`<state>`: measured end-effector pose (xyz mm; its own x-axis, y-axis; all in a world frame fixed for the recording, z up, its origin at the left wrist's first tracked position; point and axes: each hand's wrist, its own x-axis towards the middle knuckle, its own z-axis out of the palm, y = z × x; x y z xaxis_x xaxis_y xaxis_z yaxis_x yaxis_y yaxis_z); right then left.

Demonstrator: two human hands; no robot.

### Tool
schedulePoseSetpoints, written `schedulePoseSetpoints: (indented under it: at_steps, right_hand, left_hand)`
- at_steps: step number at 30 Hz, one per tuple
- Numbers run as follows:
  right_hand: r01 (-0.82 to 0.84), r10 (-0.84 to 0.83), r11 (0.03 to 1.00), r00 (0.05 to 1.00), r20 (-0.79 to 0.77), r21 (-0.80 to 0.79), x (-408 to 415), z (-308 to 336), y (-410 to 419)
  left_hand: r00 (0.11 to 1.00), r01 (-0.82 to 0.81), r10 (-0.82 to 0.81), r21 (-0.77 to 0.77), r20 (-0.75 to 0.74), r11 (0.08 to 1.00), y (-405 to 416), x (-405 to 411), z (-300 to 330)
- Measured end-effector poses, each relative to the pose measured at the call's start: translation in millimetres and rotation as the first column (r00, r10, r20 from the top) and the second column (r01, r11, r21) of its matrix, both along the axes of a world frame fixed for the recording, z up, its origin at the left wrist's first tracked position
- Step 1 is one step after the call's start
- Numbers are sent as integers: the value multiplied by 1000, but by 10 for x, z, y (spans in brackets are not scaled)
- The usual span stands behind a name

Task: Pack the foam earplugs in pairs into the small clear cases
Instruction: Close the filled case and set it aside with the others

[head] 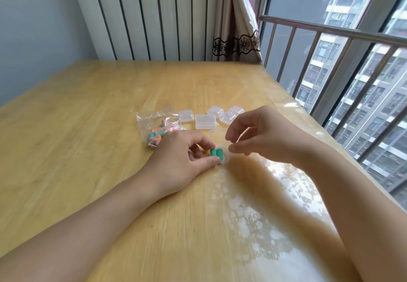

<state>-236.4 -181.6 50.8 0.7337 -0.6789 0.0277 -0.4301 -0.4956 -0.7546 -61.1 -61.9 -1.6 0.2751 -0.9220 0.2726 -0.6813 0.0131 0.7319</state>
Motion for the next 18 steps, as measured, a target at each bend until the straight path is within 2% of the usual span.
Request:
schedulePoseSetpoints:
  at_steps: [5,11,13,16,18]
  right_hand:
    - [70,-70,997,997,-24,-11,23,-23,24]
    - [81,-90,990,993,-78,-112,144,-158,105]
    - [89,-92,994,994,-55,-69,114,-118,67]
    - [154,-160,986,983,88,67,37,-34,-15]
    - [100,-109,989,990,84,109,34,-26,1]
  left_hand:
    - [1000,12,-12,-1,-12,1000,-3,0,-7]
    - [993,37,-38,-12,-109,999,-24,3,-23]
    - [993,35,-35,-8,-116,999,-26,0,-22]
    - [992,34,-35,-6,-118,999,-27,-5,-15]
    - [991,35,-36,-7,-132,999,-26,-7,-18]
